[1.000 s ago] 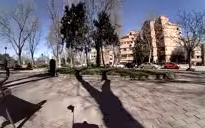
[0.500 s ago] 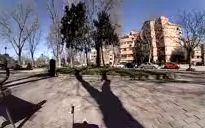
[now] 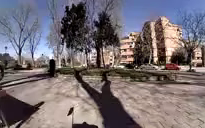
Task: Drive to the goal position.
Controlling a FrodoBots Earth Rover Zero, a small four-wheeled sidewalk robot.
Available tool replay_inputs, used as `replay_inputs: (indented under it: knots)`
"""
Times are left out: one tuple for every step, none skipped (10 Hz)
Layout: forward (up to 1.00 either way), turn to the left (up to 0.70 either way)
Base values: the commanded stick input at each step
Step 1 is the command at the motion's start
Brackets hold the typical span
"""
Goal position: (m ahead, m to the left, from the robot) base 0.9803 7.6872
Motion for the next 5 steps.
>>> replay_inputs:
  knots:
    - [1.00,0.40]
    - [1.00,0.40]
    - [1.00,0.40]
    - [1.00,0.40]
    - [1.00,0.40]
